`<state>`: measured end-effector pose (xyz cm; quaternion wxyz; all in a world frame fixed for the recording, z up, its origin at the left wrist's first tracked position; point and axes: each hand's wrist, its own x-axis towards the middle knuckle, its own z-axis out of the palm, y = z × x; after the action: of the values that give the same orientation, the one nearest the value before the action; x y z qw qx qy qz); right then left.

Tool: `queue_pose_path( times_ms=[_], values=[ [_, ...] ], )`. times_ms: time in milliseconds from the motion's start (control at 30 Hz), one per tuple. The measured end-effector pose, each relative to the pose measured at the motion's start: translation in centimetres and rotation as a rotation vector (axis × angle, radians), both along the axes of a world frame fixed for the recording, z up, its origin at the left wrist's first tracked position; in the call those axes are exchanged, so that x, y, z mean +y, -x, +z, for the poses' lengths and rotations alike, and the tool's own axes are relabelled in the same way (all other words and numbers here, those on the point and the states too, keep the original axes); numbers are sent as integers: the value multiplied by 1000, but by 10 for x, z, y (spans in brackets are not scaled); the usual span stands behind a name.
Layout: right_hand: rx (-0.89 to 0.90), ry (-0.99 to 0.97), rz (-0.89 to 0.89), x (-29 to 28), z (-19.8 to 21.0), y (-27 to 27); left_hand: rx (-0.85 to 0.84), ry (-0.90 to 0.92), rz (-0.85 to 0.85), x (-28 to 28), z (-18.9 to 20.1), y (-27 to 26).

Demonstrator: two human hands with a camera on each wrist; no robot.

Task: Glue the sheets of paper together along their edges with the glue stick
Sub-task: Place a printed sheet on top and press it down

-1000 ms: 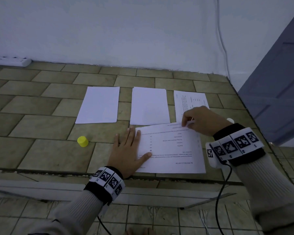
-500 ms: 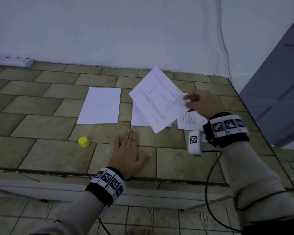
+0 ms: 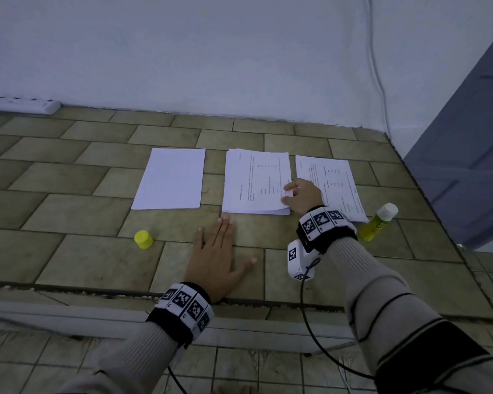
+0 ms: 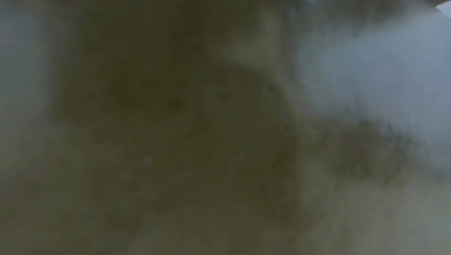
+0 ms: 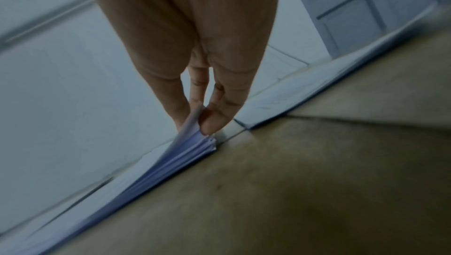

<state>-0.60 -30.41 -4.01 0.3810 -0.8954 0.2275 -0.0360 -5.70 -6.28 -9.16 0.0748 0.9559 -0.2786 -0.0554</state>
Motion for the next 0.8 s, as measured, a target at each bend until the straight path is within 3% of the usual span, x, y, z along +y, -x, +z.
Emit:
queue_pose_path(
  times_ms=[267,467,533,633,800],
  values=[
    [71,188,100,5,-1,-5,-6,37,0,0,0,0],
    [228,369,125,13,0,0,8,24,-9,0,3,1],
    [157,356,137,12,5,7,20,10,-6,1,4,0],
    [-85,201,141,8,22,26,90,41,2,0,10,-1],
    [-554,252,46,-10,60,74,437,424,44,7,52,-12]
  ],
)
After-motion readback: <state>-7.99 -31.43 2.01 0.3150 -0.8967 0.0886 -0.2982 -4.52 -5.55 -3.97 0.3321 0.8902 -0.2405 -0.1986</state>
